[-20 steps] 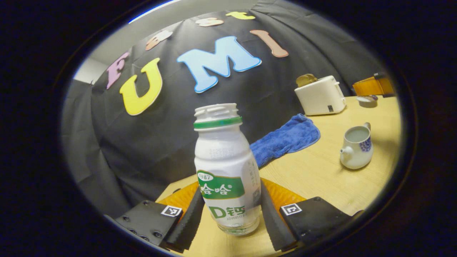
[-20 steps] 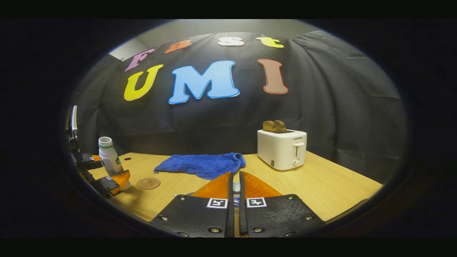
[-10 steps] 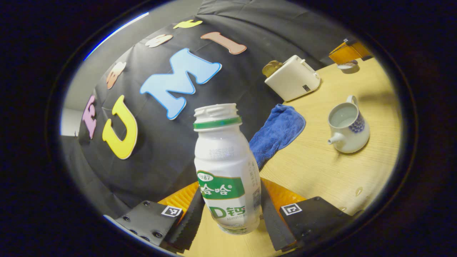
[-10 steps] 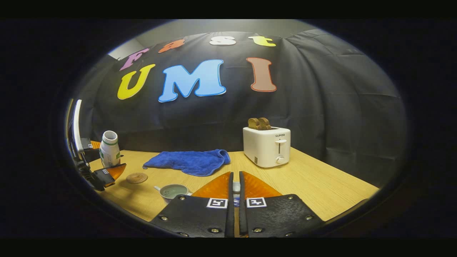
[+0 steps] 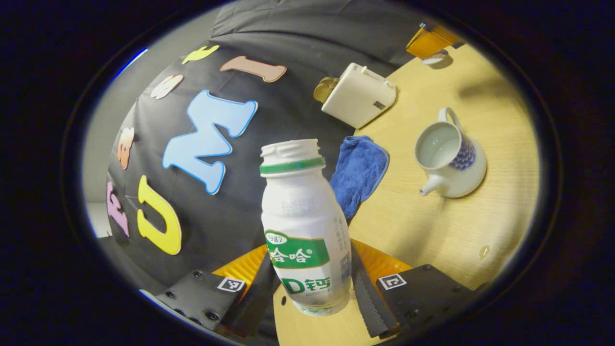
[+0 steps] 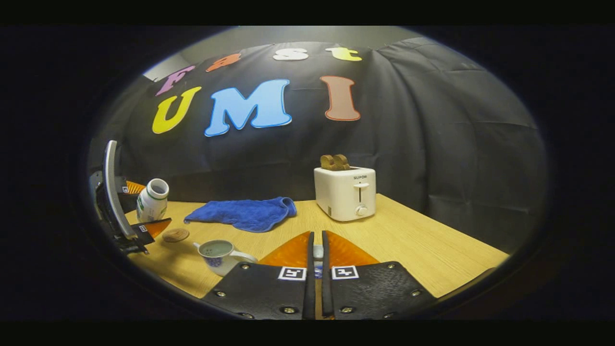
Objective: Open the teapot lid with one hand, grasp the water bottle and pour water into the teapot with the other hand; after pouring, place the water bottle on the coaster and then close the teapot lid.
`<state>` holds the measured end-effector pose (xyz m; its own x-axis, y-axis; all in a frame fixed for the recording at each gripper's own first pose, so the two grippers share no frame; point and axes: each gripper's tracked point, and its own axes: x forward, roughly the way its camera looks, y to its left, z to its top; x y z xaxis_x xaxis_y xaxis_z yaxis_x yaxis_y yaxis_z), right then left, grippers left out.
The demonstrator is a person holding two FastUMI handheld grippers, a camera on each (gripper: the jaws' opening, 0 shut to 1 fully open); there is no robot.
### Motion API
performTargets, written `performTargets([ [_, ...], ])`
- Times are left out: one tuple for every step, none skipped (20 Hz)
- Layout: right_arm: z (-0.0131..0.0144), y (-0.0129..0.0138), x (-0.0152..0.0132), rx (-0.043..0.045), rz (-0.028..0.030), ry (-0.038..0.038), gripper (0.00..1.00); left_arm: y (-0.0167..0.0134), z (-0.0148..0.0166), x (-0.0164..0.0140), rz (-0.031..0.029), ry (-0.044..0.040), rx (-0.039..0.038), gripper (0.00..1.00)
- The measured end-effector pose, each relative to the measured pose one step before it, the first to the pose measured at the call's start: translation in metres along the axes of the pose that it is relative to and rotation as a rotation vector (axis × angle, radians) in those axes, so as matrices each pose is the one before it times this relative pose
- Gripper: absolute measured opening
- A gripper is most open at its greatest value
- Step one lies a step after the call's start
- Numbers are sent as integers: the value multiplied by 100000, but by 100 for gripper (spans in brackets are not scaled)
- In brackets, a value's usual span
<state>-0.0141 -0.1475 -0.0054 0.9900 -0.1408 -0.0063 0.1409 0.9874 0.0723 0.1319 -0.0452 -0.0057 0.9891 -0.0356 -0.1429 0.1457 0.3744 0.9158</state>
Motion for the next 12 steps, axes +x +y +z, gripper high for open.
performTargets([
  [-35,-63,-45,588,48,104,5,-229,139,-9,-491,331,2620,92],
  [-100,-50,53,339,22,255,5,-127,94,-104,-531,342,2569,92],
  [-13,-27,22,409,216,114,5,-205,155,-25,-426,181,2233,92],
  [-104,10,25,250,121,63,5,-146,-14,1,-590,80,2130,92],
  [-30,6,-34,86,83,102,5,-183,114,61,-572,175,2326,92],
  [-111,-57,3,33,0,195,5,-124,174,-101,-457,272,2629,92],
  [-3,-36,22,293,62,159,5,-240,190,0,-528,218,2793,92],
  [-60,49,-35,375,154,133,5,-330,55,17,-766,210,2582,92],
  [49,-53,-56,331,51,-11,5,-52,196,-35,-402,-127,2336,92],
  [-71,3,27,135,-95,-49,5,76,109,88,-398,-206,2057,85],
  [109,-28,28,1,-80,-79,5,-53,174,79,-469,-30,1912,85],
  [-25,-39,-50,61,-67,-105,5,81,119,39,-191,-96,1735,85],
])
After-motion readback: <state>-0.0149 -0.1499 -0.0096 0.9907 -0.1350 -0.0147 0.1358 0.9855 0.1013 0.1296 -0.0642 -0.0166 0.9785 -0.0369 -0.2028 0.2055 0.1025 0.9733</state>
